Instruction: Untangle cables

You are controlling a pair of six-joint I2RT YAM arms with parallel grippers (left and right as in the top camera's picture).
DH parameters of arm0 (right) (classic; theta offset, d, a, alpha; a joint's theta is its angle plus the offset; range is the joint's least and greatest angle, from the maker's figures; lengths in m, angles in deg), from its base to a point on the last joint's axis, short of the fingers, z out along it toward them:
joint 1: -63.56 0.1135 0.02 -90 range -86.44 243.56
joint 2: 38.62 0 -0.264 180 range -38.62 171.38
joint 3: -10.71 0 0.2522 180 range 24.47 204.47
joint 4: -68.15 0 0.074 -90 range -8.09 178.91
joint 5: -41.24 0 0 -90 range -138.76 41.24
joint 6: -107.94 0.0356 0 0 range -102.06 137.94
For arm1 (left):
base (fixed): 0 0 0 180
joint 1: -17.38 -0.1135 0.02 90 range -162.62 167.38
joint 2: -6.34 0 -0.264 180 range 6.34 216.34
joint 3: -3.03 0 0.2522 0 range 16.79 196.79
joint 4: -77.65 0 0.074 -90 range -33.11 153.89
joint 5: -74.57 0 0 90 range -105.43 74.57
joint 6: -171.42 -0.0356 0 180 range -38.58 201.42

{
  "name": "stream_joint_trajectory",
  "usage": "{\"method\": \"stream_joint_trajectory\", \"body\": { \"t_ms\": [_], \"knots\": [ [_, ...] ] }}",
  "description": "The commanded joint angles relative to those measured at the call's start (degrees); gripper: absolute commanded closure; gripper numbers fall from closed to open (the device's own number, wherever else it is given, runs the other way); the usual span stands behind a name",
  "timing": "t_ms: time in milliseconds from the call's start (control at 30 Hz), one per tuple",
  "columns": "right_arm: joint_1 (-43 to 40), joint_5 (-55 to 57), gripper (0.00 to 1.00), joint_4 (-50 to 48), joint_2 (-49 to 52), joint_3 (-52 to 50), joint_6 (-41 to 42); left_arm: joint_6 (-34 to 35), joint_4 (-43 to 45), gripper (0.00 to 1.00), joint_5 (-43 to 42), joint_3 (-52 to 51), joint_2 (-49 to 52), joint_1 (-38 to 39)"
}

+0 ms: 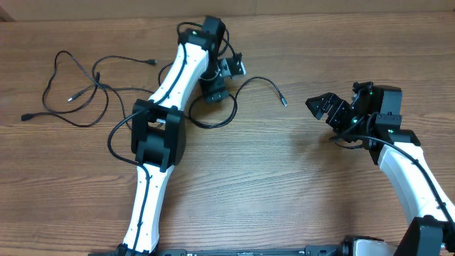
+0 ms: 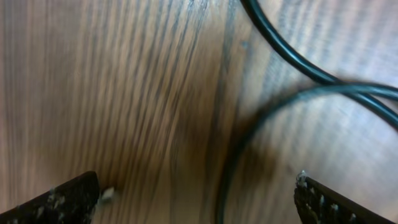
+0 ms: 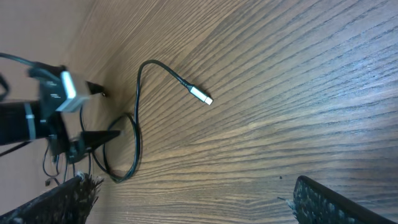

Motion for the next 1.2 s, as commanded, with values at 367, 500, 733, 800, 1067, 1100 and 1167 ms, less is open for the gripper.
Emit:
{"method": "stream_joint_trajectory", "body": {
  "t_ms": [367,500,733,800,1067,1100,1167],
  "knots": [
    [-0.26,-1.33,0.00,-0.33,-0.04,0.17,0.26,14.34,16.92,0.00,15.26,-8.17,0.09,-2.69],
    [-0.26,-1.95,0.00,-0.35,-0.04,0.17,0.26,21.86,18.40,0.00,21.59,-8.17,0.48,-6.60],
    [-0.26,-2.80,0.00,-0.33,-0.02,0.17,0.26,42.38,13.51,0.00,25.53,-8.00,1.03,-16.87],
    [-0.26,-2.78,0.00,-0.28,-0.02,0.17,0.24,47.08,11.28,0.00,25.53,-7.96,1.01,-18.84],
    [-0.20,5.66,0.00,6.34,-0.04,5.55,-2.21,49.24,-1.33,0.00,4.94,6.71,-0.81,-21.75],
    [-0.20,9.07,0.00,10.29,-0.04,8.74,-3.85,49.20,-3.26,0.00,2.93,10.45,-1.75,-21.24],
    [-0.20,15.39,0.00,17.42,-0.04,15.04,-6.21,50.31,-7.06,0.00,2.69,16.70,-3.80,-19.82]
  ]
}}
